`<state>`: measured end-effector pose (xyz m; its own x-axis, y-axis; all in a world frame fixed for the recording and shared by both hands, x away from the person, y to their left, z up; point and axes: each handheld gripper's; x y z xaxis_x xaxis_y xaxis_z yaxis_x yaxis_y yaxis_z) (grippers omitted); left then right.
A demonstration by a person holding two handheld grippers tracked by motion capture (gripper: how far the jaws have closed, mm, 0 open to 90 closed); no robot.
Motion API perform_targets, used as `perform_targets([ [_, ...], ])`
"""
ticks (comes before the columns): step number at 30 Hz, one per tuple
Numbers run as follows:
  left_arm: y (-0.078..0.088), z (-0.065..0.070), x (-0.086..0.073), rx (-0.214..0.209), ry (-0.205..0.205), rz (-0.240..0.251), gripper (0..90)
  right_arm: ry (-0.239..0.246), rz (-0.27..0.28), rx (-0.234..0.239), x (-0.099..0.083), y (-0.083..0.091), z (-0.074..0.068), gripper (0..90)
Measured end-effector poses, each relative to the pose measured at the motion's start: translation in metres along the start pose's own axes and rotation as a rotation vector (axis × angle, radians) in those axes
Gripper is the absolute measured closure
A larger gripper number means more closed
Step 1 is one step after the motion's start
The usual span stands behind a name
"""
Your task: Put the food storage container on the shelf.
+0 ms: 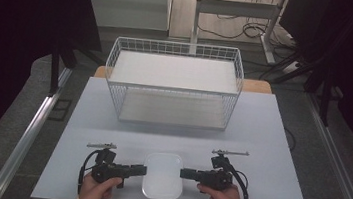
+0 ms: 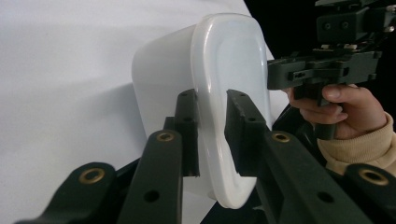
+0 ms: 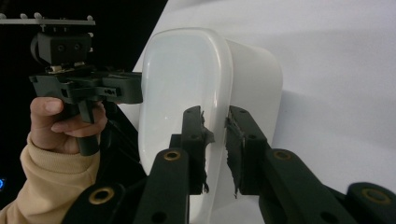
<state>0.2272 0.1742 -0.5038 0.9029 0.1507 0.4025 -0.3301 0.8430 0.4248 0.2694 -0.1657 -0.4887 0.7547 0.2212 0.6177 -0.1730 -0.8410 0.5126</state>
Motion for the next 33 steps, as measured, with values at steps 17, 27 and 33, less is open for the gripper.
perform_targets([
  [17, 0.007, 0.008, 0.002, -0.013, -0.045, 0.036, 79.5, 0.102, 0.033, -0.018, 0.006, 0.009, -0.013, 80.5],
  [27, 0.012, 0.022, 0.016, -0.003, -0.094, 0.056, 79.6, 0.17, 0.057, -0.041, 0.02, 0.017, -0.022, 80.5],
  [33, 0.017, 0.033, 0.033, -0.006, -0.127, 0.076, 79.7, 0.208, 0.082, -0.046, 0.038, 0.023, -0.027, 80.5],
])
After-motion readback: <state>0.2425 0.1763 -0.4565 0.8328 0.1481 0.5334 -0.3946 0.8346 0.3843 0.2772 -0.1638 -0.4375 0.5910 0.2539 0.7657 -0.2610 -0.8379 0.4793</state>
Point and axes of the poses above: each handheld gripper's, and its own axes: y roughly backward along the jaws, x roughly out of its top, z roughly to its right, and after that the axes turned 11 degrees about y, right-handed
